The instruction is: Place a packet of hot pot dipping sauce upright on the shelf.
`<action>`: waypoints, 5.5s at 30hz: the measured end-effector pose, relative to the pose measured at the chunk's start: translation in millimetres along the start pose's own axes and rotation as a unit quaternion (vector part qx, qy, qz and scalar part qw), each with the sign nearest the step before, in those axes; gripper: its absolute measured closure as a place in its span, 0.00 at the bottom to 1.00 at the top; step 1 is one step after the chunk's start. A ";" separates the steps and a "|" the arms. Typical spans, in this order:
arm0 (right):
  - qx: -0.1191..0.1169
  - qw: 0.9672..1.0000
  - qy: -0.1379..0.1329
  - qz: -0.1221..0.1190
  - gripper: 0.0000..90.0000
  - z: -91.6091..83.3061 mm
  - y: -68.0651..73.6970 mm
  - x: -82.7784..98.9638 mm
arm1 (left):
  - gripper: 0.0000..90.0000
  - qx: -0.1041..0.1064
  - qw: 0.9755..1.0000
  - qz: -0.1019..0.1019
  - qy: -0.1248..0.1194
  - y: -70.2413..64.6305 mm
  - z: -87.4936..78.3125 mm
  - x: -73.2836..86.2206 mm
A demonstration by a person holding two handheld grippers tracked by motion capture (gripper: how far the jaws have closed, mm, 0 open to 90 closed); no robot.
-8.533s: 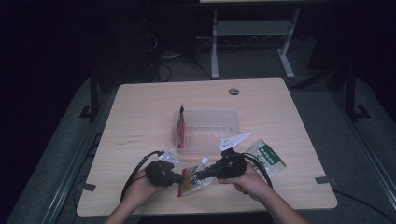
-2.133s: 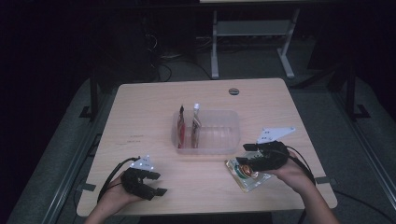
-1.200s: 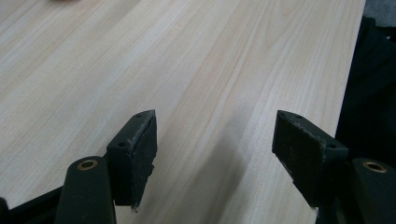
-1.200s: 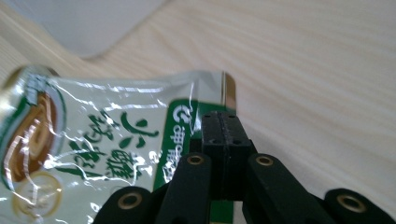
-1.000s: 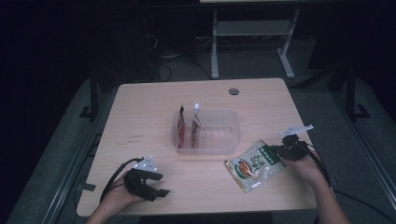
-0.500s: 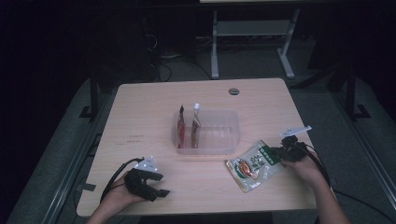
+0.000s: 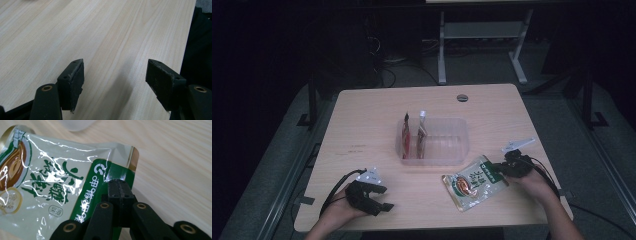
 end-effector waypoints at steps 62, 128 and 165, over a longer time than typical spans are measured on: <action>-0.062 0.997 -0.008 -0.053 0.69 -20.0 73.7 25.1 | 0.44 0.043 0.996 0.079 -0.010 -8.2 74.7 -77.7; -0.225 0.972 -0.045 -0.049 0.46 -8.6 110.7 -37.5 | 1.00 0.040 0.986 0.084 -0.141 -5.8 -6.1 -59.0; -0.292 0.955 -0.012 -0.057 0.80 -8.1 114.8 -31.6 | 1.00 0.057 0.979 0.125 -0.151 -2.0 4.2 -74.1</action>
Point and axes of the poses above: each handheld gripper's, and its own axes: z roughly forward along the jaws, x roughly out of its underside, y roughly to its left, the point moved 2 cm from there along z, roughly forward along the jaws, and after that the axes turned 13 degrees about z, right-handed, at the moved point
